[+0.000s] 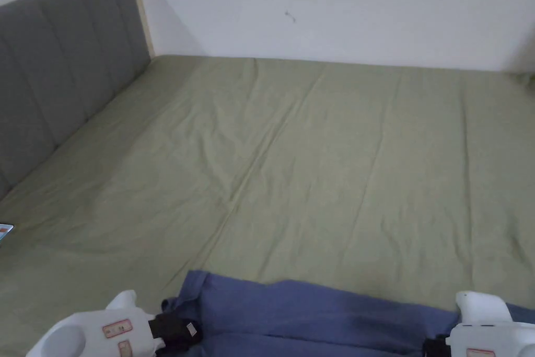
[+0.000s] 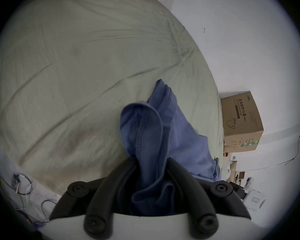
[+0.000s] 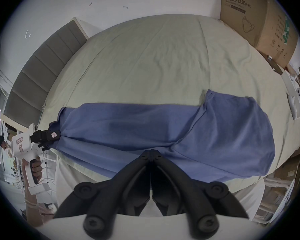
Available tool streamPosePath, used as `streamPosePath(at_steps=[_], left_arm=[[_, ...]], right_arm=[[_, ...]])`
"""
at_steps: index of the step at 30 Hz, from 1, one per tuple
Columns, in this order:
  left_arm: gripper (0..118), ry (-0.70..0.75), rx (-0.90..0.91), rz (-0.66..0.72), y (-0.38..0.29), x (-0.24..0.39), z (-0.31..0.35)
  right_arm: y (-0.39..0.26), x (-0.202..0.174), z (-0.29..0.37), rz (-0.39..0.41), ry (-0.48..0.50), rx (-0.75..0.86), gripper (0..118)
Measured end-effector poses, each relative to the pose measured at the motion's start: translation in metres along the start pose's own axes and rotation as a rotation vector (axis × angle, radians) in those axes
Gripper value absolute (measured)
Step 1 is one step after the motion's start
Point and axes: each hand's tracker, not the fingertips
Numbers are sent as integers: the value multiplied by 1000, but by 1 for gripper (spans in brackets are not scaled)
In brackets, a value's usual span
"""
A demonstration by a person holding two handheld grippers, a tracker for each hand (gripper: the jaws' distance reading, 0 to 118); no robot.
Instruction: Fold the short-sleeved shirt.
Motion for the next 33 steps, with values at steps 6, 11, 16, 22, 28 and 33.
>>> streamPosePath(at_steps=[6, 11, 16, 22, 28, 33], left_arm=[[12, 10, 95, -219, -1, 72, 38], [12, -27, 113, -605, -47, 189, 40], [12, -116, -56, -892, -127, 272, -19], [109, -38, -320, -990, -193, 285, -124], [106, -67, -338, -801, -183, 270, -114], [13, -238, -260, -519, -135, 253, -75]], right_arm=[[-10, 42, -1, -229, 83, -43, 0], [-20, 72, 18, -247, 62, 9, 0], [-34, 109, 36, -327, 46, 61, 0], [-59, 157, 43, -447, -22, 73, 0], [-80, 184, 52, -516, -53, 76, 0], [-83, 186, 54, -522, -81, 99, 0]])
